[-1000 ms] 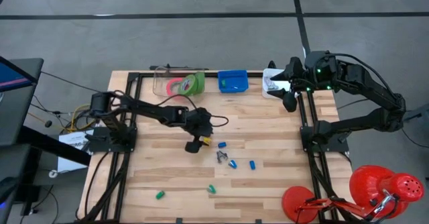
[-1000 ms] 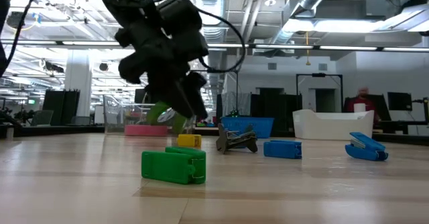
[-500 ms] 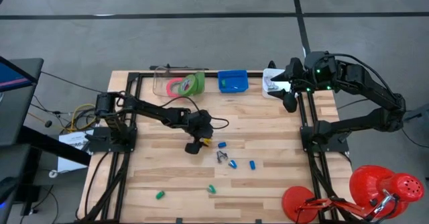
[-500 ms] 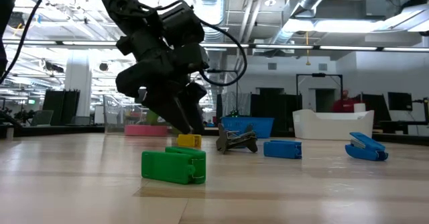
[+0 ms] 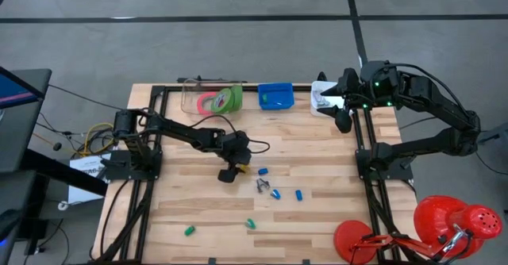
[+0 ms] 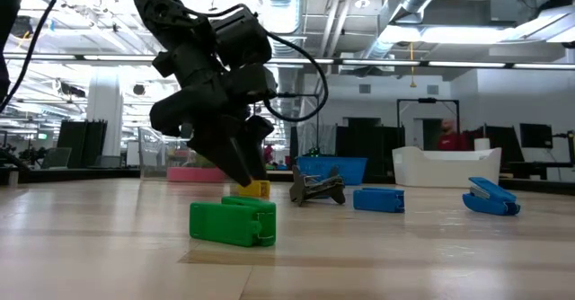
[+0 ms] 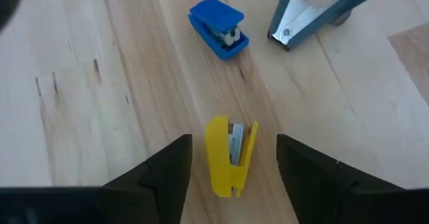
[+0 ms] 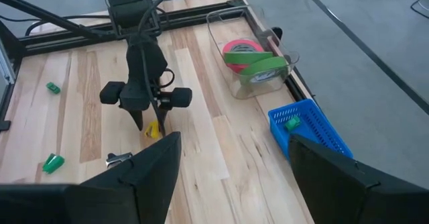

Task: Pick and place Stapler, Stapler remover, tape
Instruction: Put the yellow stapler into the blue bin

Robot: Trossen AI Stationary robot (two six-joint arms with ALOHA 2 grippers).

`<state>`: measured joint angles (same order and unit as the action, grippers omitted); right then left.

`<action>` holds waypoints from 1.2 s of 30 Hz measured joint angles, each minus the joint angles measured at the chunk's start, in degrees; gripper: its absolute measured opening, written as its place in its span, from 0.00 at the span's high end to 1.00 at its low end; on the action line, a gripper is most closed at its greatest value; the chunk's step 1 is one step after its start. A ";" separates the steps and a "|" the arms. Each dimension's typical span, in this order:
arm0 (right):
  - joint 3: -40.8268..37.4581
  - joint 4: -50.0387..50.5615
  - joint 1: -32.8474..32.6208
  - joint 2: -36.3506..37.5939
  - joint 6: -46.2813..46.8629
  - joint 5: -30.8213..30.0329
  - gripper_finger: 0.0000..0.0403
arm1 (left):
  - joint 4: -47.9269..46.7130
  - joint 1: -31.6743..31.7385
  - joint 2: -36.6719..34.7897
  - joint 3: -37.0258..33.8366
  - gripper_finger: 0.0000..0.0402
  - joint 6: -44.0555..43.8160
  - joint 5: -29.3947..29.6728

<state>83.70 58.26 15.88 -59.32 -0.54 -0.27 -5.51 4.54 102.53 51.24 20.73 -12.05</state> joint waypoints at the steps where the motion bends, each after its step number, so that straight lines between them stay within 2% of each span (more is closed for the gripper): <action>1: 0.00 0.00 0.00 -0.01 0.00 -0.02 0.34 | 0.03 -0.02 -0.01 0.00 0.50 0.00 0.02; 15: 0.00 0.00 0.00 -0.01 0.15 0.00 0.34 | 0.01 -0.02 -0.01 0.00 0.73 0.00 0.90; 30: 0.00 0.00 -0.01 -0.01 0.13 0.00 0.34 | 0.06 -0.02 -0.04 0.00 0.75 -0.01 0.90; 36: 0.00 0.00 0.00 -0.01 -0.02 0.00 0.34 | 0.30 -0.02 -3.08 -0.02 0.75 -0.02 0.92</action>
<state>83.70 58.26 15.88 -59.33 -0.56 -0.27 -5.21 4.51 99.45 51.22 20.71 -11.14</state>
